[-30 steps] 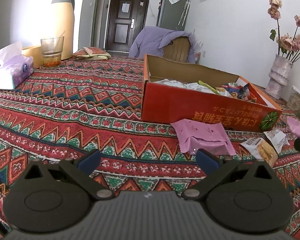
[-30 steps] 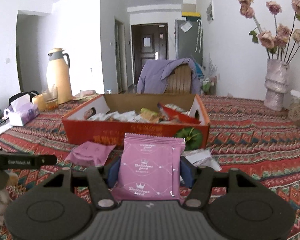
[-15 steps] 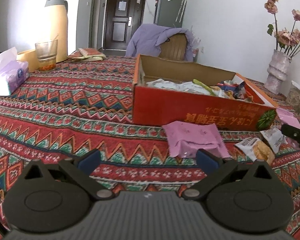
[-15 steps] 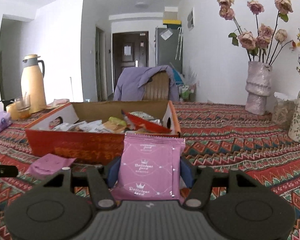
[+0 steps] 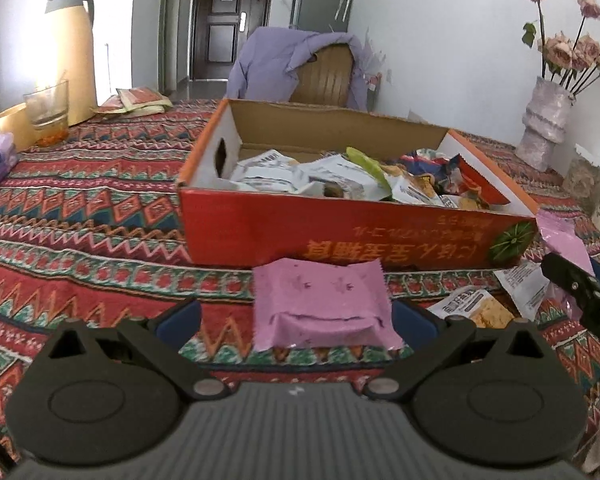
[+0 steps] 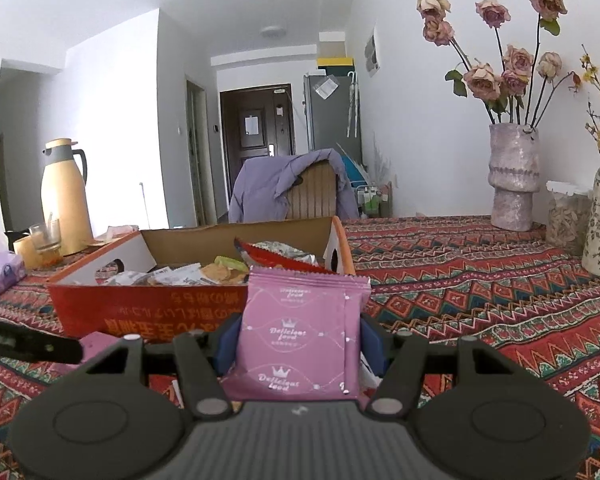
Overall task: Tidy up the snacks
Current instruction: 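Move the open left gripper toward the other pink packet while the right gripper holds its pink packet, then close the left gripper on the second pink packet and lift it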
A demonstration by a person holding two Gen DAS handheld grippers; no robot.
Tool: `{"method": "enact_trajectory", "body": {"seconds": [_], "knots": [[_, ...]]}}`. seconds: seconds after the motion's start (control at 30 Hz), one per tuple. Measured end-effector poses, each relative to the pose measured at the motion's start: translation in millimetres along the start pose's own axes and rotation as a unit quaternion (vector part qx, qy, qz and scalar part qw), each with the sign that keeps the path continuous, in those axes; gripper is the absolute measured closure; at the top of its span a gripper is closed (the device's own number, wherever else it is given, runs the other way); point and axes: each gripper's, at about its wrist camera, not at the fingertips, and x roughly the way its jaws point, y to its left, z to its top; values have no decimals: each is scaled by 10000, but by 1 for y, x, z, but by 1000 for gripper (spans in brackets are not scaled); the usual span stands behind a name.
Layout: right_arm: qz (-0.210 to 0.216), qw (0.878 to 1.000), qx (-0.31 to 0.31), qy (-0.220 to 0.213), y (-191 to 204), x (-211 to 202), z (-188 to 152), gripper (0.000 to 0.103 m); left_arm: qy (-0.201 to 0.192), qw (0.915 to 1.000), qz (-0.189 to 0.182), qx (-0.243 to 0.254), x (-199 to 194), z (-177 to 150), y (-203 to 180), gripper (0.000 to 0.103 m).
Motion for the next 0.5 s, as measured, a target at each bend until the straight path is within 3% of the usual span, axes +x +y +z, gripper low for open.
{"method": "enact_trajectory", "body": {"seconds": [0.37,0.5], "knots": [[15,9999,-77,-71,3,-3,-1,42,360,9990,259,110,31,8,-30,0],[14,10000,-48,-70,2,-3,-1,42,565,9970,518,111,43,8,-33,0]]}}
